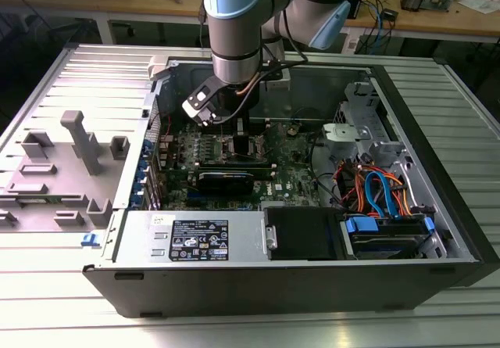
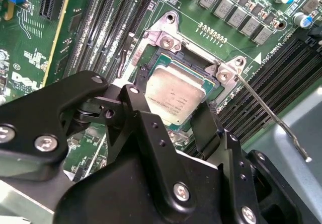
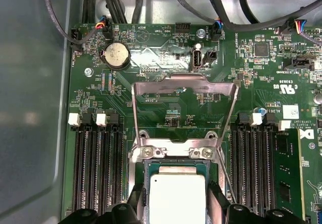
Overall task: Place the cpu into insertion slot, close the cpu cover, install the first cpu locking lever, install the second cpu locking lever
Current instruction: 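Place the cpu into insertion slot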
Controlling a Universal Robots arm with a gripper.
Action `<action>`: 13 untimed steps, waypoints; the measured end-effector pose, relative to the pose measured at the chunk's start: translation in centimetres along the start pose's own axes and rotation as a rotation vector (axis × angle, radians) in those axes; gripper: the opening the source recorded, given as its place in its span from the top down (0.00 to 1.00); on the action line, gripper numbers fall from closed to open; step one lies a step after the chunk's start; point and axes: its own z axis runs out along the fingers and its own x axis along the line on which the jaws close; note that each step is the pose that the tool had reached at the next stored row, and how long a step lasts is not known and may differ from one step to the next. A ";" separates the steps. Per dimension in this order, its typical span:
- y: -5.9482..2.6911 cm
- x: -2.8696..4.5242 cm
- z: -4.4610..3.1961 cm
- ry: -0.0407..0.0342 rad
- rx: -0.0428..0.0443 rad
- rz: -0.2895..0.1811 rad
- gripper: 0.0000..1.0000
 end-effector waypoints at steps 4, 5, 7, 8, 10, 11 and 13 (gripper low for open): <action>0.01 -0.01 -0.21 0.0000 0.0002 -0.003 0.38; 0.02 -0.01 -0.27 0.0001 0.0002 -0.004 0.38; 0.03 -0.02 -0.46 0.0002 0.0006 -0.004 0.38; 0.04 -0.02 -0.57 0.0003 0.0007 -0.005 0.38; 0.07 -0.02 -0.79 0.0005 0.0012 -0.006 0.38; 0.07 -0.03 -0.90 0.0006 0.0015 -0.007 0.38; 0.10 -0.03 -1.17 0.0007 0.0022 -0.009 0.38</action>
